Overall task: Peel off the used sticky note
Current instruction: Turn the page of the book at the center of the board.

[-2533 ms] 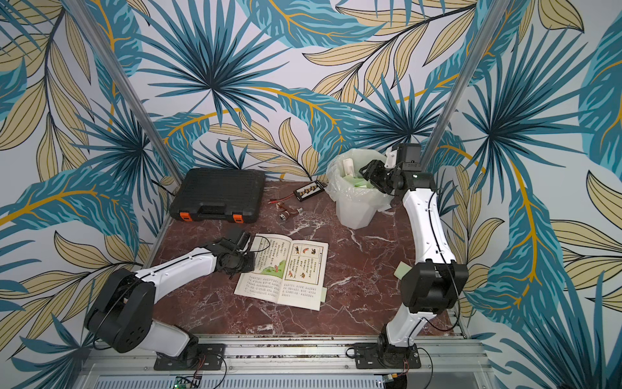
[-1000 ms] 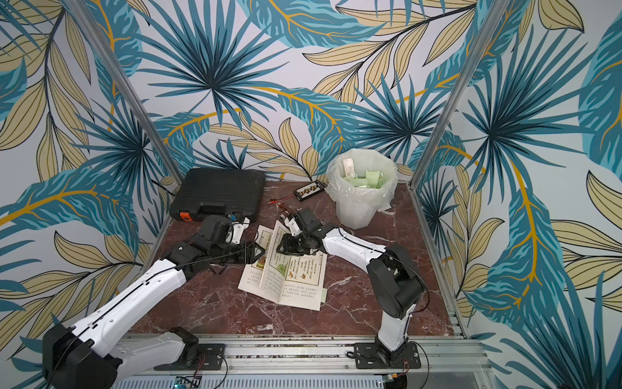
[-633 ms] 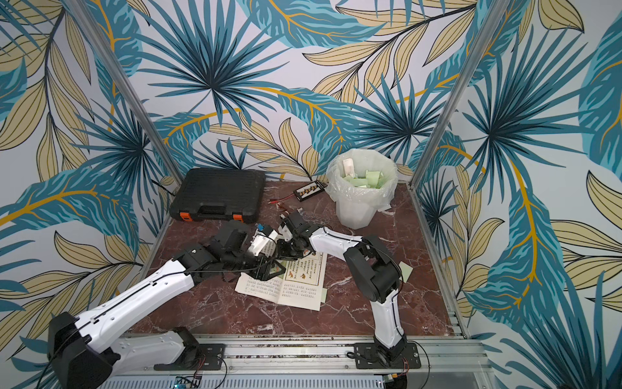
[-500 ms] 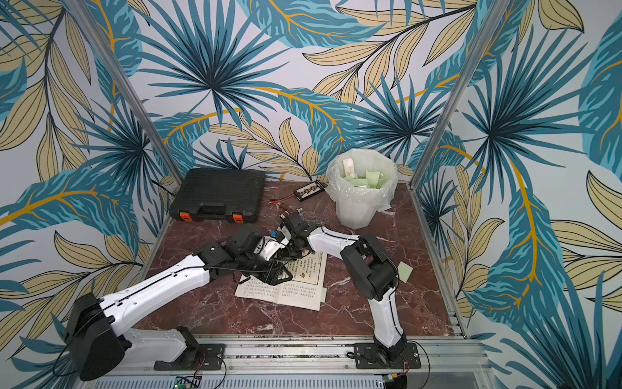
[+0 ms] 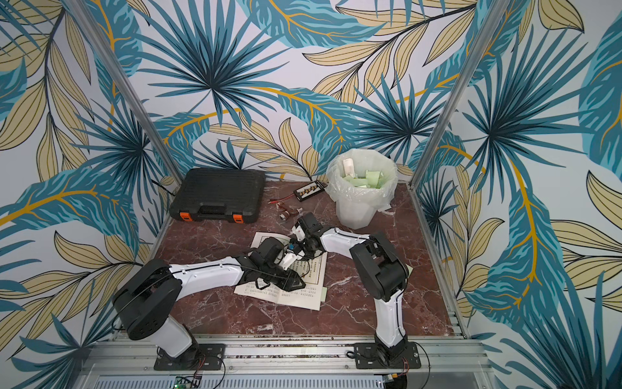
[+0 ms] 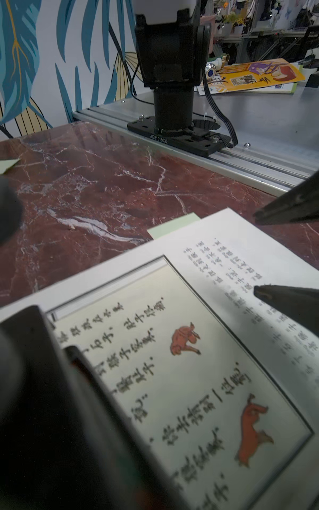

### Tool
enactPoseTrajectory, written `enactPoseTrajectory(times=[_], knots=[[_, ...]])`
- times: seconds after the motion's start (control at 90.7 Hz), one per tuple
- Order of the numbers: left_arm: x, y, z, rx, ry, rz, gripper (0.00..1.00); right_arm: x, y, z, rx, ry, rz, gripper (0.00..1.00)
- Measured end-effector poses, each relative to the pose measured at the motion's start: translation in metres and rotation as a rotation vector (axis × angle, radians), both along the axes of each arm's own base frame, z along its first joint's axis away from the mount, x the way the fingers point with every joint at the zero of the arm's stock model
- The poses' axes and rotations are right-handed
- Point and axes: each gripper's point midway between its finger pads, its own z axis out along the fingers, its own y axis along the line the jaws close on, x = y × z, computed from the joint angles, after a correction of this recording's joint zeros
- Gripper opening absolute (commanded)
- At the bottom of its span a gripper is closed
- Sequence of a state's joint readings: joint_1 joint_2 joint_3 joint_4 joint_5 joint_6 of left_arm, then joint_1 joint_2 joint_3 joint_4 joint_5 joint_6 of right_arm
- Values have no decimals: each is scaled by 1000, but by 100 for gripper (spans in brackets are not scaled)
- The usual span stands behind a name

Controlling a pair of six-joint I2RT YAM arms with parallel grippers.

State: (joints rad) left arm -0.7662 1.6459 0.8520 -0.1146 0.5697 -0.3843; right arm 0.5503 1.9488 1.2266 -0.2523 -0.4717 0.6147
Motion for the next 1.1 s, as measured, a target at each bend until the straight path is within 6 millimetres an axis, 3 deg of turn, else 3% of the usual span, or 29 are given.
enactPoseTrajectory(times=[0.121, 0.231, 0.287, 0.375, 0.441, 0.727, 0.882, 1.014, 1.102], knots=[[-6, -18, 14, -99, -67, -76, 38, -2, -30, 19, -10, -47, -81, 37], [-14, -29, 25, -183, -97, -132, 38, -6, -70, 39, -16, -90, -188, 38], [-6, -18, 8, -134, -55, -60, 37, -18, -88, 51, 0, -92, -220, 38], [5, 13, -40, -11, 59, 73, 37, -42, -102, 72, 33, -116, -236, 40], [11, 18, -41, -25, 86, 109, 37, -60, -107, 78, 49, -121, -235, 40], [14, 21, -41, -32, 104, 154, 37, -135, -140, 35, -10, 36, -278, 41], [14, 21, -41, -40, 108, 163, 37, -157, -148, 14, -20, 102, -298, 41], [14, 21, -41, -48, 110, 167, 37, -177, -150, -15, -20, 202, -321, 41], [14, 21, -41, -52, 112, 170, 37, -179, -146, -23, 8, 238, -329, 40]])
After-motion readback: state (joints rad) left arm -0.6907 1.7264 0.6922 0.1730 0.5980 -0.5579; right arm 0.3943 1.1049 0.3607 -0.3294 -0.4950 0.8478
